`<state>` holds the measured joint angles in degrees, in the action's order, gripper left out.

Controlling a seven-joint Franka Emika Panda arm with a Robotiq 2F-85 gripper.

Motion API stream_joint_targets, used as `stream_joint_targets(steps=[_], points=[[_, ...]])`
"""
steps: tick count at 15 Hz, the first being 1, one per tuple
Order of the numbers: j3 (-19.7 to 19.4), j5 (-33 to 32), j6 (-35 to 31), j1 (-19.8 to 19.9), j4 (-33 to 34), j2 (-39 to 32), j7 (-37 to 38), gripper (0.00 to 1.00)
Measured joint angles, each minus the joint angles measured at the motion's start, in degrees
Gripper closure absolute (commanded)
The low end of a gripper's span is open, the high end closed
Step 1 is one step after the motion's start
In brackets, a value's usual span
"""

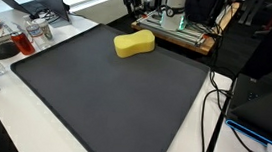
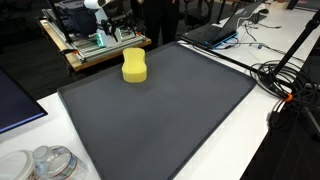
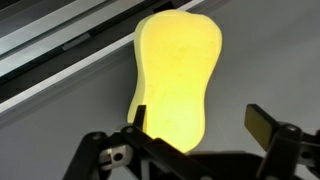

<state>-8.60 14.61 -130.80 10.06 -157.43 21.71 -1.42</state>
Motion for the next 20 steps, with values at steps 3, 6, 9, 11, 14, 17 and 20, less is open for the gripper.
stream_joint_targets(steps=[3, 6, 9, 11, 14, 17, 20], points=[[-0.91, 0.54, -2.71, -0.37, -0.03, -4.25, -1.12, 0.0], [-1.86, 1.76, -6.34, -0.53, -0.04, -8.42, -2.95, 0.0], [-2.7, 6.09, -10.12, -0.94, 0.2, -12.31, -6.94, 0.0], [-3.27, 10.81, -13.0, -1.51, 0.68, -14.8, -11.47, 0.0], [-3.57, 17.1, -15.91, -1.85, 2.36, -18.62, -18.18, 0.0], [-3.58, 22.64, -16.43, -1.71, 4.89, -22.59, -23.64, 0.0], [-3.58, 26.73, -16.43, -1.58, 7.59, -26.59, -27.73, 0.0]])
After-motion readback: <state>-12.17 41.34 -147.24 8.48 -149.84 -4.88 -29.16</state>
